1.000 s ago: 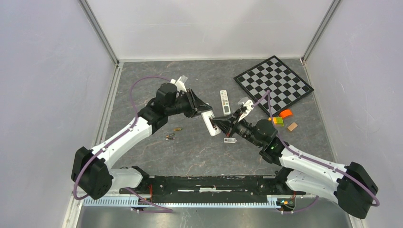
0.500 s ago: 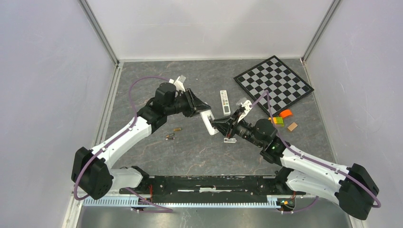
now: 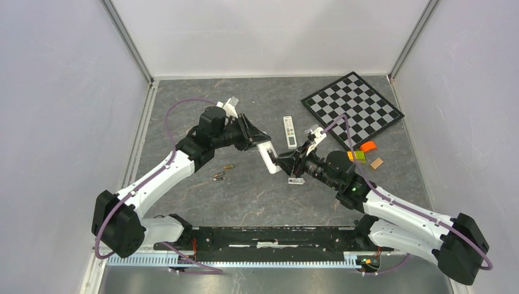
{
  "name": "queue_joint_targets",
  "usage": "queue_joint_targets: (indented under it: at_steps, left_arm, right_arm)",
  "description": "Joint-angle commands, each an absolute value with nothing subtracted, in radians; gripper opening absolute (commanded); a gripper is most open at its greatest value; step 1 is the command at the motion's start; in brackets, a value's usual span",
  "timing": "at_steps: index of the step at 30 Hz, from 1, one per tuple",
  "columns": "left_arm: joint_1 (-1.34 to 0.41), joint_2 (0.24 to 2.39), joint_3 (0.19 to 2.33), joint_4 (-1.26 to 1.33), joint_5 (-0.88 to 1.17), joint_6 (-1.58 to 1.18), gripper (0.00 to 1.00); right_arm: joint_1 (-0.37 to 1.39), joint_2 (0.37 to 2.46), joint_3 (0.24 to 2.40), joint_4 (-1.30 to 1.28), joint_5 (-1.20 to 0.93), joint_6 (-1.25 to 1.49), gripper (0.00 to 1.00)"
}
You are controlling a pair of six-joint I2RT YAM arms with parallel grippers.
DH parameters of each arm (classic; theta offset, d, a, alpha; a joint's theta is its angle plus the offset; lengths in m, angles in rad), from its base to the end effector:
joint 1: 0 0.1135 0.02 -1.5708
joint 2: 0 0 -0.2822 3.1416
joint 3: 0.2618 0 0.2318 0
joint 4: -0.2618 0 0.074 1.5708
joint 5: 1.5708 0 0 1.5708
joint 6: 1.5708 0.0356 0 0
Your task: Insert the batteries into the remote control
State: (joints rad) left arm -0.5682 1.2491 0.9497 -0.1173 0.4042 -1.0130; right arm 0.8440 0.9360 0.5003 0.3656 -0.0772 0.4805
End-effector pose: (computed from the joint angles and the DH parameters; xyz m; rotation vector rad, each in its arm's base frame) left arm 0.2116 -0.1517 0.3293 -0.2016 2.2387 -1.3520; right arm 0.1243 0.1439 0.2929 -0.3788 1.7121 1.0579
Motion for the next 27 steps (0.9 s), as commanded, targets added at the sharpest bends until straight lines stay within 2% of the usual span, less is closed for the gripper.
queue_joint_targets:
  at_steps: [1, 9, 17, 23, 27]
  left_arm:
    - [-0.566, 1.216, 0.961, -0.068, 0.448, -1.01, 0.02]
    - [-0.566, 1.215, 0.961, -0.069, 0.461, -0.995, 0.02]
    - [-0.56, 1.218, 0.963, -0.077, 0.46, -0.973, 0.02]
    - [-0.554, 1.197, 0.946, -0.036, 0.451, -0.958, 0.02]
    - [-0.552, 1.172, 0.919, 0.041, 0.441, -0.95, 0.02]
  right_arm:
    - [0.844, 0.942, 0.531, 0.354, -0.045, 0.499, 0.39]
    - [0.844, 0.986, 0.561, 0.37, -0.068, 0.488, 0.42]
    - [0.845, 0.939, 0.565, 0.337, -0.061, 0.491, 0.46]
    - [0.844, 0.837, 0.52, 0.38, -0.047, 0.57, 0.8]
    - [0.844, 0.798, 0.507, 0.382, -0.022, 0.702, 0.98]
